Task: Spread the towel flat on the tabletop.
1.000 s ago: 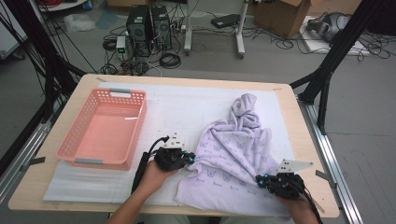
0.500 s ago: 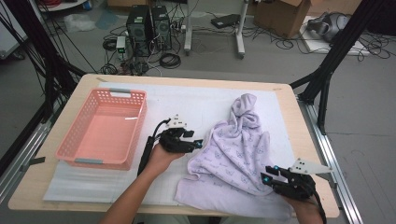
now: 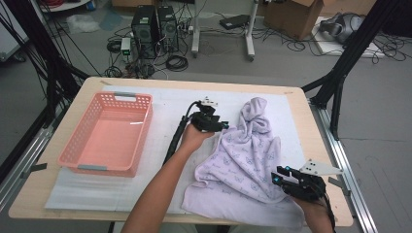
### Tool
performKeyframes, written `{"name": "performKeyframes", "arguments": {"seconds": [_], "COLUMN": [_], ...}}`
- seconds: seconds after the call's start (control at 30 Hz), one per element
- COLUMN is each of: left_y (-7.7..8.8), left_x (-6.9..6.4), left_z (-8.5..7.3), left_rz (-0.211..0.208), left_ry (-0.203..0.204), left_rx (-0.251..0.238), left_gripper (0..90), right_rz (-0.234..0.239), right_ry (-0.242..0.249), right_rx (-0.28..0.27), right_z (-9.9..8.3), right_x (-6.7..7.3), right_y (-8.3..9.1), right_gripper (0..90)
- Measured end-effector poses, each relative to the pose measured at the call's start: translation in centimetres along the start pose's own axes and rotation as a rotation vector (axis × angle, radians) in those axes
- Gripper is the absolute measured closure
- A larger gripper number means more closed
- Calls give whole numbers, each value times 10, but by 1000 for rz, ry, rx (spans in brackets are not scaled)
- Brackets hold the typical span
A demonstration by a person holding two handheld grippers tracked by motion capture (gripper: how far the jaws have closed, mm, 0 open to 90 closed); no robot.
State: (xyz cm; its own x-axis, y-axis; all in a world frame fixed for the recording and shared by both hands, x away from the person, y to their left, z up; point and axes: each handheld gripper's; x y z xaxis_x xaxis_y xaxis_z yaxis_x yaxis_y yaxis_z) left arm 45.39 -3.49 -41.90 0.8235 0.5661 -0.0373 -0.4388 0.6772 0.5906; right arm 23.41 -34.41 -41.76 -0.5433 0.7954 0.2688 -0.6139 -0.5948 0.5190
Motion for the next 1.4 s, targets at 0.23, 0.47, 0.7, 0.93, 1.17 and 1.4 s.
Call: {"name": "performKeyframes", "arguments": {"seconds": [0.23, 0.47, 0.7, 0.93, 1.17, 1.4], "left_y": [-29, -3, 44, 97, 125, 132], "left_x": [-13, -12, -15, -26, -42, -48], "left_z": [-5, -19, -50, -77, -102, -125], "left_rz": [-1, 55, 87, 139, 119, 64], "left_ry": [-74, -42, -8, -25, -6, 10], "left_rx": [123, 104, 36, -41, -101, -141], "left_gripper": [758, 874, 874, 874, 873, 872], "right_rz": [-6, -5, -13, -106, -257, -238], "right_ry": [-10, -14, -7, -42, -62, -106], "right_rx": [-6, -5, 8, -13, 27, 145], "right_z": [-3, -3, 0, 22, 58, 61], "right_x": [-6, -6, -3, -16, -34, -54], "right_y": [1, 0, -8, -23, -60, -95], "right_gripper": [607, 608, 608, 607, 528, 574]}}
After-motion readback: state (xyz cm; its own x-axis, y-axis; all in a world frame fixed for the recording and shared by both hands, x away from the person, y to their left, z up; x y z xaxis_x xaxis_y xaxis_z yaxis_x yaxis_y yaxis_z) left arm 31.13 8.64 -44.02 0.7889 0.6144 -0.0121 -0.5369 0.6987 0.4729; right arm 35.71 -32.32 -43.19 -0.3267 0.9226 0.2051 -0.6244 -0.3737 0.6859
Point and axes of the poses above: each handheld gripper's, and its own axes: y roughly backward along the jaws, z roughly out of its top, x roughly to its left, and after that the axes turned 11 degrees about -y, right-handed
